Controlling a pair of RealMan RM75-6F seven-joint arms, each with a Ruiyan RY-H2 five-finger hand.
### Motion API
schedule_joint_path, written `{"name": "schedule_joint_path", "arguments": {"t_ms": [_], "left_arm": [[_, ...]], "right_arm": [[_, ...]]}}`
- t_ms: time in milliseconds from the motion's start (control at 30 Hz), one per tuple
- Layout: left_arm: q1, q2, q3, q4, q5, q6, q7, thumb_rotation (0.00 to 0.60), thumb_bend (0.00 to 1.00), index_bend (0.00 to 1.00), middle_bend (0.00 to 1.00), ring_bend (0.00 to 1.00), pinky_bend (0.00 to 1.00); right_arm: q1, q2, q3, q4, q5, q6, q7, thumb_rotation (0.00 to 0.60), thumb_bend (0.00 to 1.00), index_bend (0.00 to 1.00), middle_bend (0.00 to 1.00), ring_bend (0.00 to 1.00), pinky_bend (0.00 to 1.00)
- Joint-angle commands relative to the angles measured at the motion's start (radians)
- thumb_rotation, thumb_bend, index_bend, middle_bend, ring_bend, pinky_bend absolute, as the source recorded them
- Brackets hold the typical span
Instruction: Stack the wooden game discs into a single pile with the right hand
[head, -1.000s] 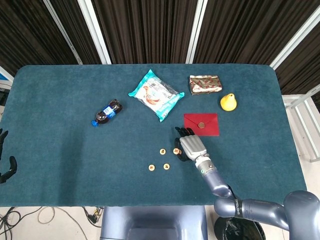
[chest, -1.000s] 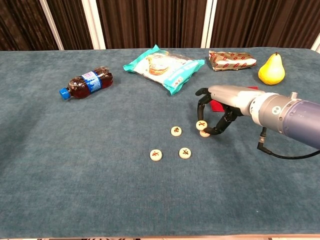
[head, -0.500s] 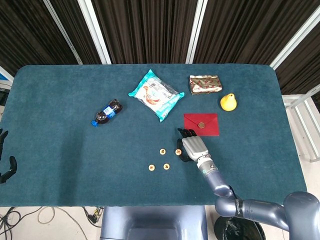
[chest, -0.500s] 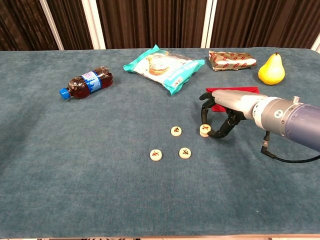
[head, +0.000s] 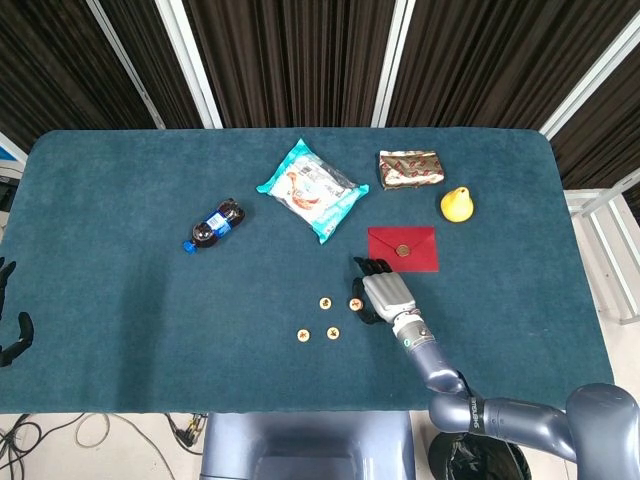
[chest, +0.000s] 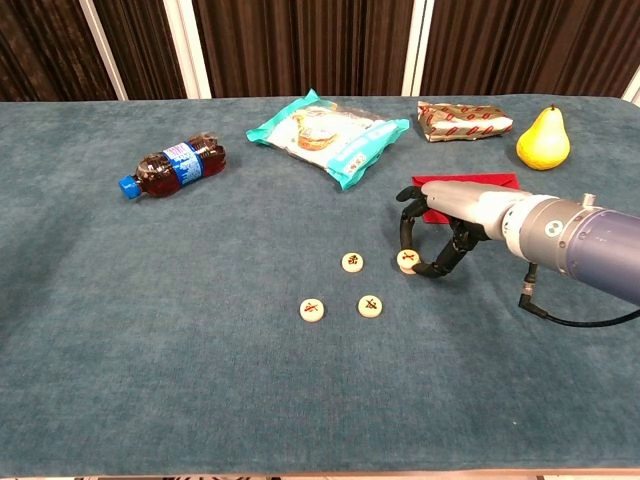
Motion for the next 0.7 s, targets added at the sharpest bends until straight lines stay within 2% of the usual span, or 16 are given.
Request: {"name": "schedule_joint_path", "arguments": {"t_ms": [33,700], "left_arm": [[0.000,0.000,0.000,0.000,0.000,-0.001,0.000,0.600,0.58,0.06,0.00,0.00,0.00],[0.000,-0.001,0.000,0.002,0.000,0.000,0.005,0.600,0.58,0.06,0.00,0.00,0.00]], "right_arm": [[-0.002,0.000,0.004,-0.002,0.002,0.001,0.005,0.600,0.44,0.54,0.00,0.00,0.00],[-0.003,0.008,0.007,0.002,0.020,-0.010,0.005,0.600,0.44,0.51,0.00,0.00,0.00]]}}
